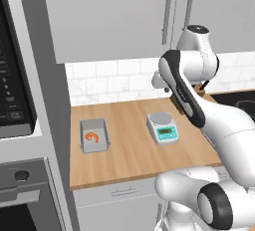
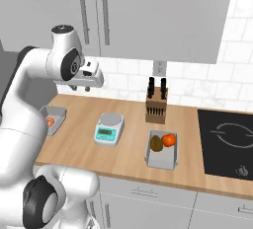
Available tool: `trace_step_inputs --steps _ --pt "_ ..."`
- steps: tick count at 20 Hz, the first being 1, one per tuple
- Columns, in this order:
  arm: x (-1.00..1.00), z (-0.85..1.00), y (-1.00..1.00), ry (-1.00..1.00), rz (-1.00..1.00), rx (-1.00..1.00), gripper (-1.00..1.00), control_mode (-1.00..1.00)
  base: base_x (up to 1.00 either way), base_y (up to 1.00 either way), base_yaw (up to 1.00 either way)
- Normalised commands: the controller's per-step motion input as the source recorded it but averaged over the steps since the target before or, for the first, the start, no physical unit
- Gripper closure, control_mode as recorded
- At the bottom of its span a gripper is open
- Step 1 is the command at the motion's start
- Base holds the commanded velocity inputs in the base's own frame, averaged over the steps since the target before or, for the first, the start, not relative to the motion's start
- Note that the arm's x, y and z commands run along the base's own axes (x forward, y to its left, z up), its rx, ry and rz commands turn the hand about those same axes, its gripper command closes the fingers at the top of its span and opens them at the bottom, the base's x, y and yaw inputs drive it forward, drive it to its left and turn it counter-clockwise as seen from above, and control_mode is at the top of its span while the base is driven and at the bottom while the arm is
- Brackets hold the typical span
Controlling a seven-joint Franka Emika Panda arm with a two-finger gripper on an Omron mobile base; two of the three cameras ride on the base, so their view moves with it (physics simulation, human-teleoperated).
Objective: Take the meat container that has the shrimp and place it on the second highest rack of the freezer. Then take the vegetable container that has the avocado and squash and place it on the highest rack of the freezer.
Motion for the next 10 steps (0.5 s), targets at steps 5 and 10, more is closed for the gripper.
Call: trace_step_inputs --steps 5,10 --pt "0.0 -0.37 0.16 0.01 0.0 0.06 -1.0 -1.0 0.0 0.0 0.0" --pt "0.0 -0.69 0.75 0.11 0.01 0.03 -1.0 -1.0 0.0 0.0 0.0"
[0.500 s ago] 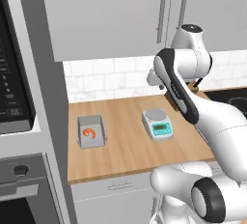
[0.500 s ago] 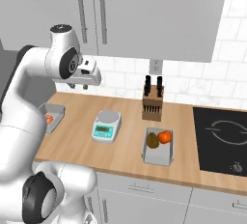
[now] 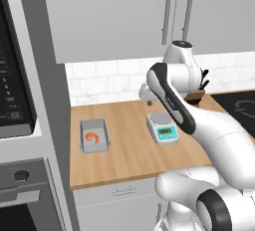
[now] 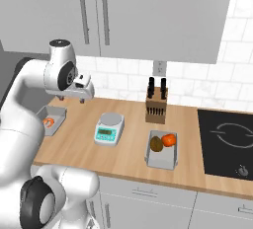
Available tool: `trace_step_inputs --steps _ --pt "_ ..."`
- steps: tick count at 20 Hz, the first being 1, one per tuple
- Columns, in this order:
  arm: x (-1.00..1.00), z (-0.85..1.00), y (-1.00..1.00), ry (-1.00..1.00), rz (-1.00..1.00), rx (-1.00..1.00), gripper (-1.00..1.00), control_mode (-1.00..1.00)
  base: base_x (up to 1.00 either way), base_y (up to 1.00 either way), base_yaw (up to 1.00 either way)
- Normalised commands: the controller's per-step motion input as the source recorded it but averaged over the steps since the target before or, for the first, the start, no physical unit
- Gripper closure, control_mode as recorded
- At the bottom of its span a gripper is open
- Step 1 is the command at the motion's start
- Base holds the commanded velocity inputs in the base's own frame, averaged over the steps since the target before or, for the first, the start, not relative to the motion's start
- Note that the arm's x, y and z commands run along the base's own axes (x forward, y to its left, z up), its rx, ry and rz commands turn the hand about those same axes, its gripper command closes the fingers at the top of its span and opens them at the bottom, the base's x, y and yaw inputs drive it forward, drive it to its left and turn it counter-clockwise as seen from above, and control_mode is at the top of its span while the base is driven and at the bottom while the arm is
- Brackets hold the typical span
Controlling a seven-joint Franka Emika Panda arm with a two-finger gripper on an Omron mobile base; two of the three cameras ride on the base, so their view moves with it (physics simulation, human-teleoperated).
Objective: Take the meat container that has the shrimp and place it on the second highest rack of the freezer. Then take the vegetable container that has the avocado and squash and place it on the highest rack of the freezer.
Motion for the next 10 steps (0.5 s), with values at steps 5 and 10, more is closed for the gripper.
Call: trace_step_inputs --steps 5,10 --pt "0.16 -0.37 0.92 0.08 0.03 0.0 -1.0 -1.0 0.0 0.0 0.0" --pt "0.16 -0.17 0.63 0.08 0.08 0.0 -1.0 -1.0 0.0 0.0 0.0"
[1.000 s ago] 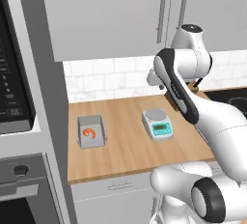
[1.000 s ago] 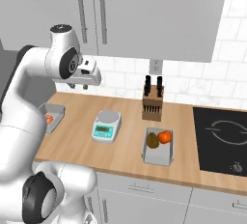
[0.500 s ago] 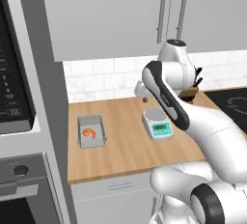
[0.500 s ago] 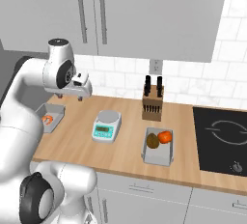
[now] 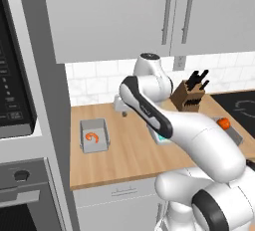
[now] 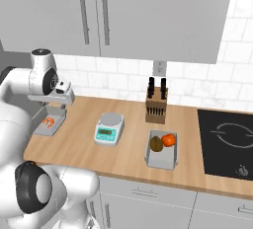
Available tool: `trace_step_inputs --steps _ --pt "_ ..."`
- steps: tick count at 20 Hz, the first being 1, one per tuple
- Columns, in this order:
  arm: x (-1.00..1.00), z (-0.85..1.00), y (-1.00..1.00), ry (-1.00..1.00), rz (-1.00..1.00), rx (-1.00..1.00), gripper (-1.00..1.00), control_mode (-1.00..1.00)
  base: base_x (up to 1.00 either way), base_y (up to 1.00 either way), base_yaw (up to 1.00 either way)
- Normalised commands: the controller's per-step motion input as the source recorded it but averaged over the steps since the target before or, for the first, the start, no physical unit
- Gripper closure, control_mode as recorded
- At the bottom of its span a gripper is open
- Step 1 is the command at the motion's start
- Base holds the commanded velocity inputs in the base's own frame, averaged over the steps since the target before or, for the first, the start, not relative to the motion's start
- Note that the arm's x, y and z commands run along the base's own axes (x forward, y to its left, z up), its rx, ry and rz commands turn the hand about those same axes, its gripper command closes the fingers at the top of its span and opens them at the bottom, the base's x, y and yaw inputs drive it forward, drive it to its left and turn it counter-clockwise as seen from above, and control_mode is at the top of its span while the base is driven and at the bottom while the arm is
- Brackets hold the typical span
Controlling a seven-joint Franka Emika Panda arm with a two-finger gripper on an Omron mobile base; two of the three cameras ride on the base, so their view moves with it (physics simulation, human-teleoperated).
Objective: Take the meat container that has the shrimp and place it on the second highest rack of the freezer. Then take the vegetable container that has the avocado and squash and place it on the highest rack of the freezer.
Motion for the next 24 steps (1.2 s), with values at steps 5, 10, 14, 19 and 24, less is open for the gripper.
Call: trace_step_inputs --steps 5,10,14,19,24 --pt "0.12 -0.44 0.19 0.02 0.09 0.0 -1.0 -1.0 0.0 0.0 0.0" --pt "0.08 -0.55 0.17 0.0 0.07 0.0 -1.0 -1.0 0.0 0.0 0.0" --pt "0.0 -0.53 0.17 0.0 0.07 0.0 -1.0 -1.0 0.0 0.0 0.0" --pt "0.09 -0.56 0.3 0.0 0.07 0.0 -1.0 -1.0 0.0 0.0 0.0" --pt "0.22 0.05 0.45 0.0 0.0 -0.09 -1.0 -1.0 0.0 0.0 0.0"
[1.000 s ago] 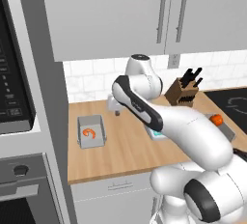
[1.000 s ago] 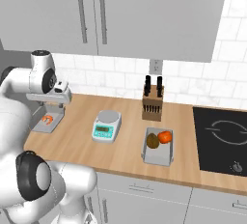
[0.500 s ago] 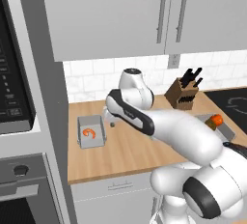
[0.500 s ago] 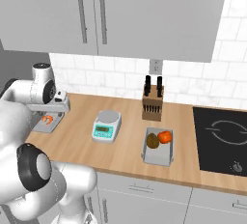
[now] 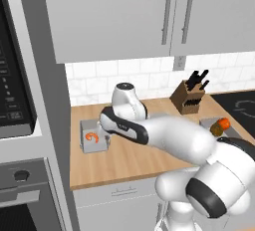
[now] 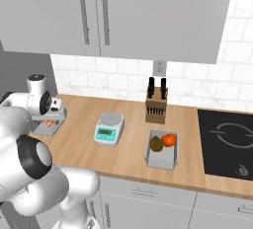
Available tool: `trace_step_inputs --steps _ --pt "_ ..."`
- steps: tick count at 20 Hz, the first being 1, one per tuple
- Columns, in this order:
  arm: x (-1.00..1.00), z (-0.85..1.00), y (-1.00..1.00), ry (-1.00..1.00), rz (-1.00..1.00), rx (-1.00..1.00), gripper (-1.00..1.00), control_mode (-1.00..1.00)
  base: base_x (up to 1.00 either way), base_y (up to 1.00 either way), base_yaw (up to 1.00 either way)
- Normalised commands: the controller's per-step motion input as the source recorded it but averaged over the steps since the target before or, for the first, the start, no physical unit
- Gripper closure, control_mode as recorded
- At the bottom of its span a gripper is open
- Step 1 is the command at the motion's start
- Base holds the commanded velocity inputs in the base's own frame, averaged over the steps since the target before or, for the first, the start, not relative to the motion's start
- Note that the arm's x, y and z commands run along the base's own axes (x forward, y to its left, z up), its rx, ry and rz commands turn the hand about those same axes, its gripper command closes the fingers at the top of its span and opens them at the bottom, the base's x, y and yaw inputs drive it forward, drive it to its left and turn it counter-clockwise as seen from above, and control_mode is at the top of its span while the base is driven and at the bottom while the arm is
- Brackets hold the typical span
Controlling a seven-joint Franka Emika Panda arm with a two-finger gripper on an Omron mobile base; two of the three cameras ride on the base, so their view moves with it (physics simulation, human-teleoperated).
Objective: Take the meat container that has the shrimp and place it on the second highest rack of the freezer. Then take the vegetable container that has the avocado and squash and place it on the highest rack of the freezer.
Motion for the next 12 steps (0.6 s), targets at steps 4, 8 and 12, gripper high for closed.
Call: trace_step_inputs --steps 4,8,12 --pt "0.22 0.11 0.32 0.05 0.0 -0.16 -1.0 -1.0 0.0 0.0 0.0" --pt "0.24 -0.15 0.0 0.0 -0.02 0.0 -1.0 -1.0 0.0 0.0 0.0" --pt "0.4 -0.46 0.0 0.0 -0.05 0.0 -1.0 -1.0 0.0 0.0 0.0"
